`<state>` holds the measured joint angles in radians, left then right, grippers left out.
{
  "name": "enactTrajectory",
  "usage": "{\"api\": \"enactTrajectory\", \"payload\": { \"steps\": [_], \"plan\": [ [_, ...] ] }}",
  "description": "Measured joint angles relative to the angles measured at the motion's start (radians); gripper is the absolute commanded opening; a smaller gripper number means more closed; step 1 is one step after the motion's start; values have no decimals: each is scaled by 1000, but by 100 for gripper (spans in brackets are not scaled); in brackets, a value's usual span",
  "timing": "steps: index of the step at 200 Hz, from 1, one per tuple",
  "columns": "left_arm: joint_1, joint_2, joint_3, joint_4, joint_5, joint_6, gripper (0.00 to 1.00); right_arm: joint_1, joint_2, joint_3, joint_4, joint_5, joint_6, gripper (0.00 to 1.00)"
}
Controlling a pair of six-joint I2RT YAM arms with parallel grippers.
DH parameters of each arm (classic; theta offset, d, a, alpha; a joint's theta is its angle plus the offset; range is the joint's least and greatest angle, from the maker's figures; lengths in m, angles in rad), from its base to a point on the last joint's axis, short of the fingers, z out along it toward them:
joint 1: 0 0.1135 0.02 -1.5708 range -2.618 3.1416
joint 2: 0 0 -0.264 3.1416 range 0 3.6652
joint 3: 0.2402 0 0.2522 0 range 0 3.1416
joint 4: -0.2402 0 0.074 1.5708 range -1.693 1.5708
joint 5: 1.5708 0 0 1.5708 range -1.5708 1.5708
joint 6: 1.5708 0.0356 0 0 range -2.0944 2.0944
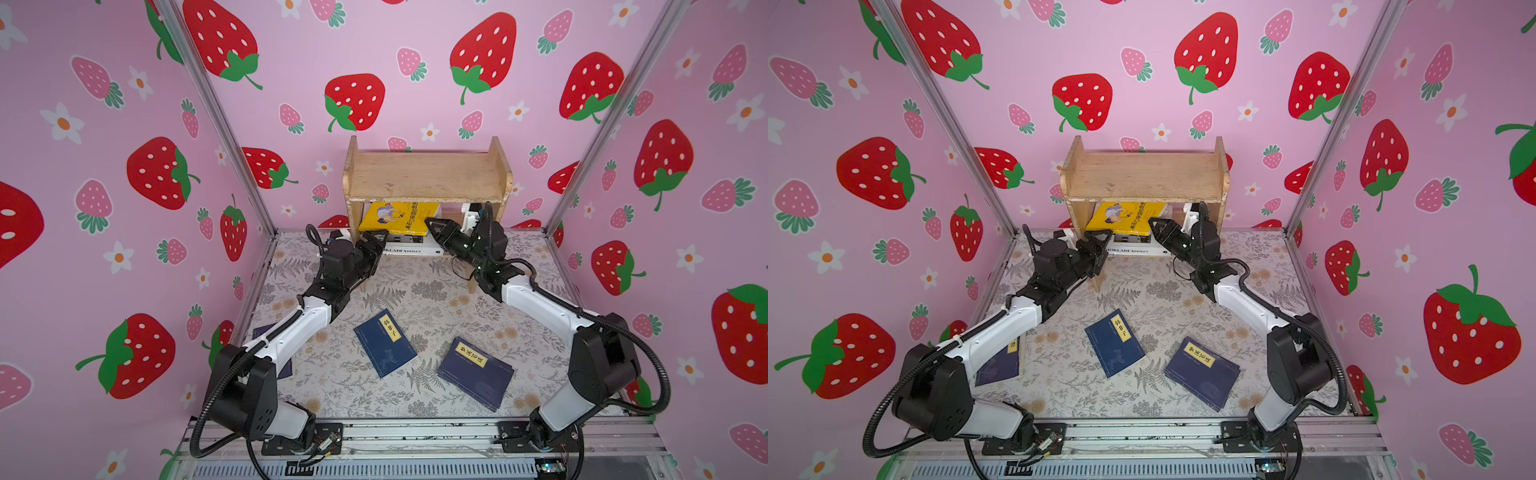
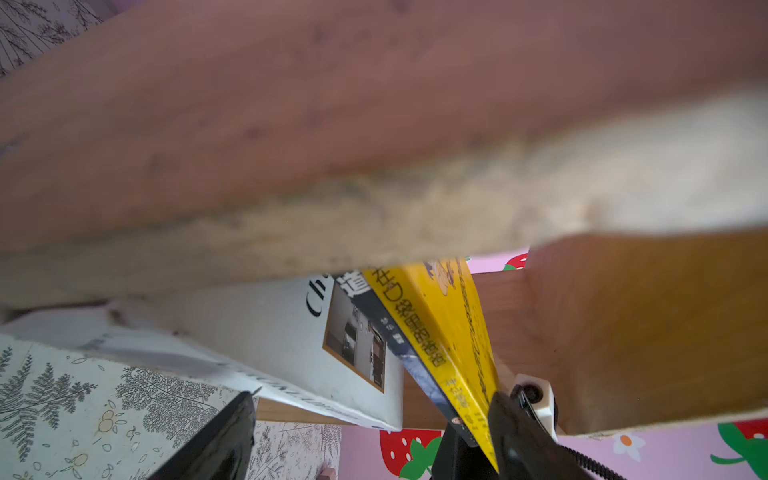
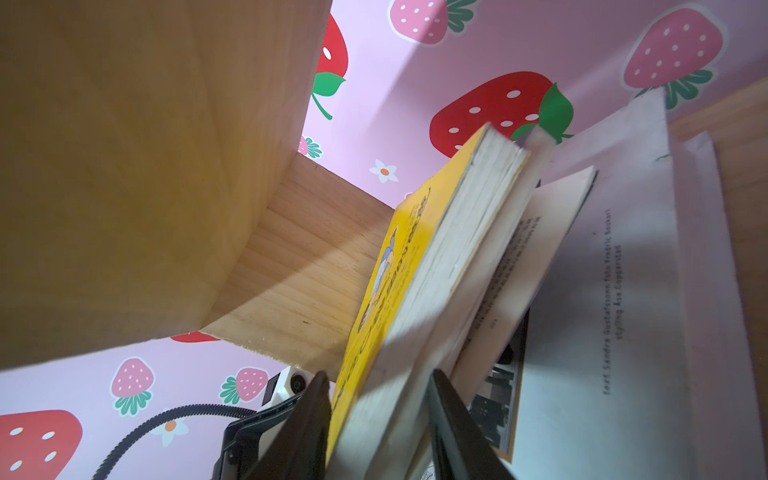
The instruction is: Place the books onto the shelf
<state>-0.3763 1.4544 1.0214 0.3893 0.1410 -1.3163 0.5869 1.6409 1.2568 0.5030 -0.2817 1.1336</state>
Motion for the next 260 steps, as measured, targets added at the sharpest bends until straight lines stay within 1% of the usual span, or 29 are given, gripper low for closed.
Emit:
{"api": "enactTrajectory", "payload": {
  "steps": [63, 93, 117, 127, 155, 165, 227, 260],
  "plan": [
    [-2, 8, 0, 56, 2, -93, 88, 3, 7, 0, 6, -16, 3, 41],
    [-6, 5, 7, 52, 2, -103, 88, 4, 7, 0, 6, -19, 3, 41],
    [-8, 6, 22, 50, 3, -114, 86, 4, 8, 0, 6, -19, 3, 41],
    [-8, 10, 35, 51, 6, -122, 84, 4, 8, 0, 7, -20, 3, 42],
    [-7, 41, 77, 77, 13, -153, 82, 4, 11, 1, 13, -20, 4, 42],
    [-3, 55, 87, 83, 7, -157, 80, 4, 12, 1, 13, -23, 4, 42],
    [-2, 79, 105, 77, -27, -166, 80, 4, 17, 4, 13, -33, 9, 41],
    [-8, 97, 106, 79, -59, -175, 74, 4, 17, 13, 17, -38, 18, 42]
  ]
}}
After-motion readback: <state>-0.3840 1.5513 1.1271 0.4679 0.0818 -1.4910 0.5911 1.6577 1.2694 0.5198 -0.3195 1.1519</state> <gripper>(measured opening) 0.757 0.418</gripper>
